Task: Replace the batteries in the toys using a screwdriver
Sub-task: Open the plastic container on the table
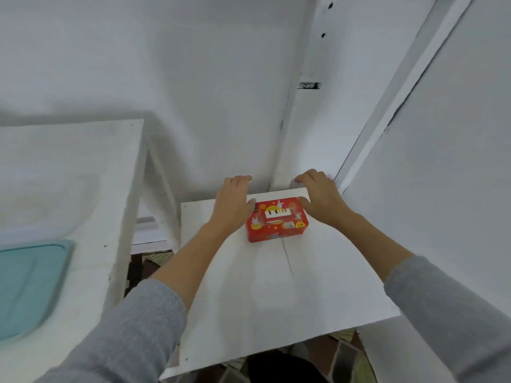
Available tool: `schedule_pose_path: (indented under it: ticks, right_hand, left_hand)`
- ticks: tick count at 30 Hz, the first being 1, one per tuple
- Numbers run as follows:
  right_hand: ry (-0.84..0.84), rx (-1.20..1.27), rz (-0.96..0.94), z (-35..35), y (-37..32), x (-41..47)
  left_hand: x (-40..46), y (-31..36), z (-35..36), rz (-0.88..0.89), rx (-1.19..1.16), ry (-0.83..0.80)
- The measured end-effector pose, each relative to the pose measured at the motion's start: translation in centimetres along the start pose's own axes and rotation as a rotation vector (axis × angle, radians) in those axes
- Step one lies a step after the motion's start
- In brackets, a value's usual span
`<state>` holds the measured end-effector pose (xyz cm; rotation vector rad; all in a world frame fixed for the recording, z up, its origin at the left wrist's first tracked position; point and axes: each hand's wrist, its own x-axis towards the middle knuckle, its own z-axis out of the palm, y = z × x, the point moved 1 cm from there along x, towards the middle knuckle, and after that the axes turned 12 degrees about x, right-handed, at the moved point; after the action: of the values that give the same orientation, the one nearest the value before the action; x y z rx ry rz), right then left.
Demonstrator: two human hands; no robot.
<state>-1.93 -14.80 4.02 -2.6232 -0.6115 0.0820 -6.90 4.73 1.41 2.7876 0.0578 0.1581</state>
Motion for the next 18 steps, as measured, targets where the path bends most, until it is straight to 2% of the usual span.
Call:
schedule_pose_path:
  ticks: [6,10,18]
  right_hand:
    - [-0.219,-0.029,0.000,3.5,8.7,1.1]
    - [-0.330,-0.048,-0.023,7.4,11.9,2.3]
    - [-0.541,-0.236,-0.105,17.5,15.6,7.0]
  left_hand:
    - [-0.6,1.1,7.9,-0.318,-0.122,-0.205]
    - [-0.7,0.2,11.7,-0.389,-0.175,-0.307]
    - [1.4,-6.4,22.2,-0.505,-0.115,-0.354]
